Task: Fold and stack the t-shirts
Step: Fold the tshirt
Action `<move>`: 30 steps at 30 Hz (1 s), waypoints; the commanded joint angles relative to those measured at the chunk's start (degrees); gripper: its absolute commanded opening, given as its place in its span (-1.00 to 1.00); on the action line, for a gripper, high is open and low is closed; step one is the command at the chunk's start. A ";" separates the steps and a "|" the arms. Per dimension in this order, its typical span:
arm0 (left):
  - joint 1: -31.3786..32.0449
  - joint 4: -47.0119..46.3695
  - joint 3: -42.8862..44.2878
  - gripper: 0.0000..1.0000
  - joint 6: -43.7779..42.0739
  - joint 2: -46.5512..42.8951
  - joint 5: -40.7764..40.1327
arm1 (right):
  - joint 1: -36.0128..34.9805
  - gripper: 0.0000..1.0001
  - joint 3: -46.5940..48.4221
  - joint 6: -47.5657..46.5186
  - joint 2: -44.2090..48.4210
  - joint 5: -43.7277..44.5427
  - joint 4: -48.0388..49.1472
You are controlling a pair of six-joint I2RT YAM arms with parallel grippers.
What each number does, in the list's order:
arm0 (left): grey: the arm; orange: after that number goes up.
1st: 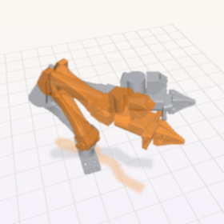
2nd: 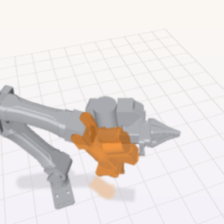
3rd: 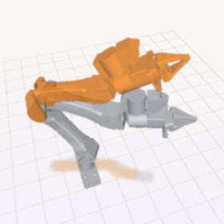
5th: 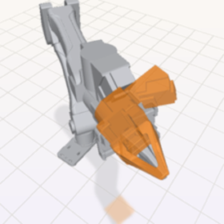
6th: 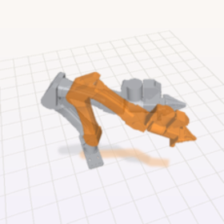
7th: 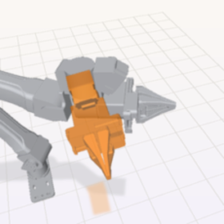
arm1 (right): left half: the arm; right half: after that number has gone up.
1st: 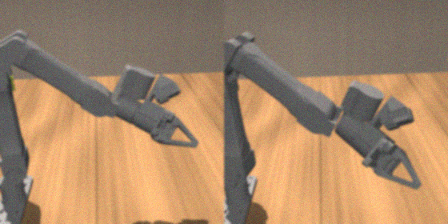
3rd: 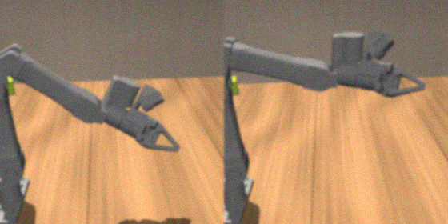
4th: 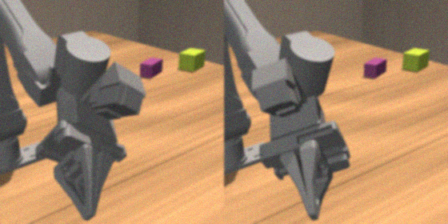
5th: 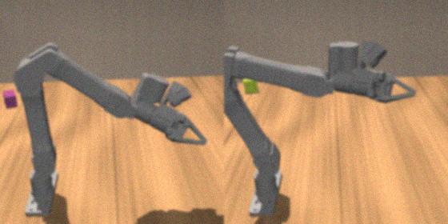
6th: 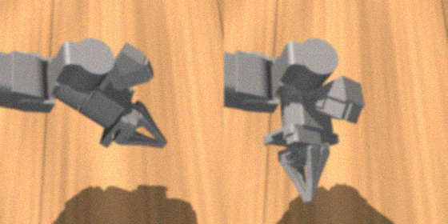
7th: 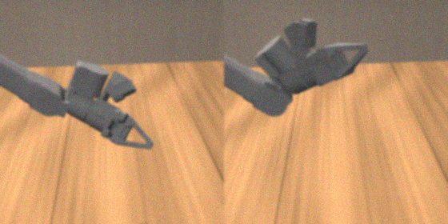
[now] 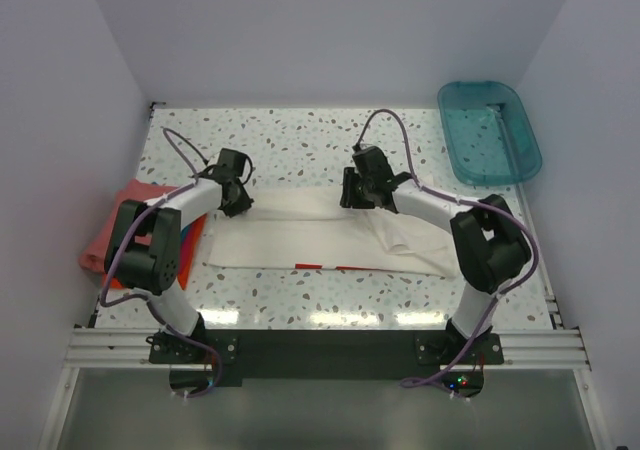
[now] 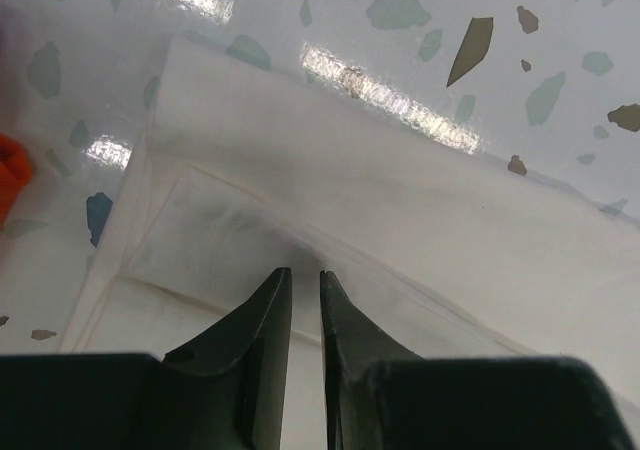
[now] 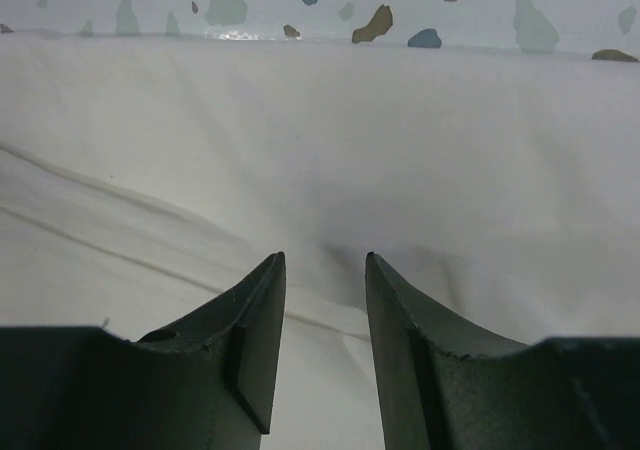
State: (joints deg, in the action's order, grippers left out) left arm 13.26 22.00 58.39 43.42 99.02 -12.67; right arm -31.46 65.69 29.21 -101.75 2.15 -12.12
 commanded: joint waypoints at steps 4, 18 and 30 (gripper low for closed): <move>0.28 -0.12 -1.43 -0.56 -2.02 -5.94 0.54 | -1.67 -0.17 7.51 -2.23 -5.19 -3.46 3.24; 0.54 -2.93 6.37 -0.52 -7.20 -0.25 2.47 | -10.63 -0.22 22.20 -1.97 -19.18 -1.46 0.70; 2.74 -3.19 8.58 -0.50 -8.35 4.60 5.55 | -14.50 -0.28 19.92 -1.00 -17.78 -1.01 1.48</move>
State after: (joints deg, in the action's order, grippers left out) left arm 15.35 20.71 65.36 36.73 104.53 -8.14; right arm -45.19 86.43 27.57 -122.32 0.47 -12.32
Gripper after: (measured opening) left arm 0.246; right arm 0.361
